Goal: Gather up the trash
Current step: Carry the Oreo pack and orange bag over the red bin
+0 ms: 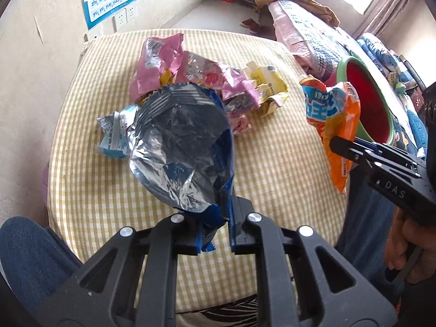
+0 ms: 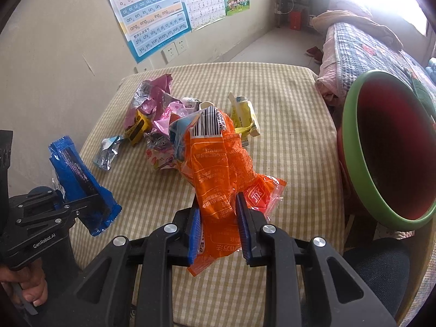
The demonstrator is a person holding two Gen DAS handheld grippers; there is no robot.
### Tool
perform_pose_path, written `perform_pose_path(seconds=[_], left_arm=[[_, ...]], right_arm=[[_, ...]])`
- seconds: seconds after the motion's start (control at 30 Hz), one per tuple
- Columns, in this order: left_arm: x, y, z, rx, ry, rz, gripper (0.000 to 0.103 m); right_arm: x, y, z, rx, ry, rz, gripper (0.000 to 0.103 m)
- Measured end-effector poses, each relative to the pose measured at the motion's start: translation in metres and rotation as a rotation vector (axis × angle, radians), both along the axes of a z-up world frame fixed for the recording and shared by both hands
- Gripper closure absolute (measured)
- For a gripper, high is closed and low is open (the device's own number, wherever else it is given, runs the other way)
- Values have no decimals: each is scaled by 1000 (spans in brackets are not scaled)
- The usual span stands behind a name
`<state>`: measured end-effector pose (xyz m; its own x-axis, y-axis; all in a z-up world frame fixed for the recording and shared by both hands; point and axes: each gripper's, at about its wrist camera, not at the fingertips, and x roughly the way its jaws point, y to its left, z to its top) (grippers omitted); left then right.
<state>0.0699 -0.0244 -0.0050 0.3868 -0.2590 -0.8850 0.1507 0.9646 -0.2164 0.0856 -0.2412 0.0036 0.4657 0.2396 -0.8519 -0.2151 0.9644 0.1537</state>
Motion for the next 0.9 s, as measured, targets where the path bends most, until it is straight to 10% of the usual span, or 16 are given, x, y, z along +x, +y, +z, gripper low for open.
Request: perform_pose_path(seconds=[0.9], left_arm=[[72, -162, 54, -96, -124, -251, 90]], right_arm=[[17, -142, 44, 31, -123, -268, 79]])
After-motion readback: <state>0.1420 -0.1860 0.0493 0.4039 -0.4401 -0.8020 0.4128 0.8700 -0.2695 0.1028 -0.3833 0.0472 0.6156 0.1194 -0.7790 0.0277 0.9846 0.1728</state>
